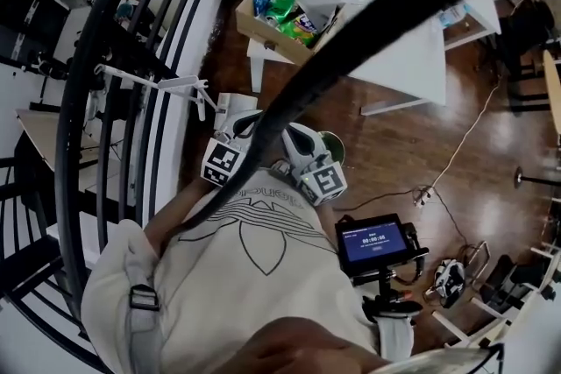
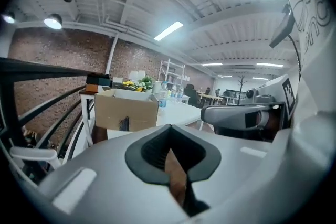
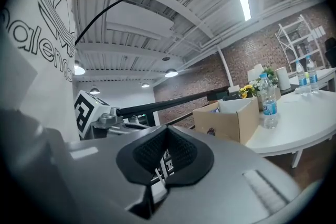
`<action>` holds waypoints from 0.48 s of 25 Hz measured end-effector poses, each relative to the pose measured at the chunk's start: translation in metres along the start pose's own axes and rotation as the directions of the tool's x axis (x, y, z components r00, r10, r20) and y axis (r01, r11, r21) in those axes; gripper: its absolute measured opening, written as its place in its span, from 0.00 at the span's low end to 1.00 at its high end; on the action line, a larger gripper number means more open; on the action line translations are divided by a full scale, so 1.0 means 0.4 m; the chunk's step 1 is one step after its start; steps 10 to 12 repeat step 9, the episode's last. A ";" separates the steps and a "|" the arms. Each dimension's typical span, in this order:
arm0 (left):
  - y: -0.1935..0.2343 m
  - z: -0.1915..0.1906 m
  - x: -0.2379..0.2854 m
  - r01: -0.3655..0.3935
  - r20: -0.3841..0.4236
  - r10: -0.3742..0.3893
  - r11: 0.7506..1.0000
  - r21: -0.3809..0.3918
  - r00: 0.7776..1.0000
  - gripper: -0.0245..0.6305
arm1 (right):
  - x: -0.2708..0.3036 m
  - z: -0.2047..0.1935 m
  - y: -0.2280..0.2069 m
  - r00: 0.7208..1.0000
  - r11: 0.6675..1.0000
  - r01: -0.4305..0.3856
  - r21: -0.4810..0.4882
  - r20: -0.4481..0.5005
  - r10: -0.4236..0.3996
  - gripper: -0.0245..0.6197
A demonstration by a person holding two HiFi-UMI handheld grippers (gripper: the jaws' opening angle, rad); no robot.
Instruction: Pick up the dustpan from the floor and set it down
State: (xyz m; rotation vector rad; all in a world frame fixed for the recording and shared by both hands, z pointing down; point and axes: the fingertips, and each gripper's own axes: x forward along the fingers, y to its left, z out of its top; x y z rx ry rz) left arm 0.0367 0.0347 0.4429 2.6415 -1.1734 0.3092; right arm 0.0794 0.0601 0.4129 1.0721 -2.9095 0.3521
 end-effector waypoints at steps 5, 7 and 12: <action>-0.041 0.041 0.000 0.065 0.012 -0.066 0.998 0.017 0.998 0.07 | -0.013 0.007 0.005 1.000 1.000 0.002 -0.023 0.017 -0.001 0.04; -0.038 0.058 -0.002 0.058 0.020 -0.058 0.998 0.010 0.998 0.07 | -0.002 0.019 0.006 1.000 1.000 -0.008 -0.030 0.021 0.009 0.04; -0.017 0.064 -0.004 0.038 0.022 -0.038 0.999 0.028 0.999 0.07 | 0.020 0.038 0.008 0.999 0.999 -0.027 -0.037 0.025 0.028 0.04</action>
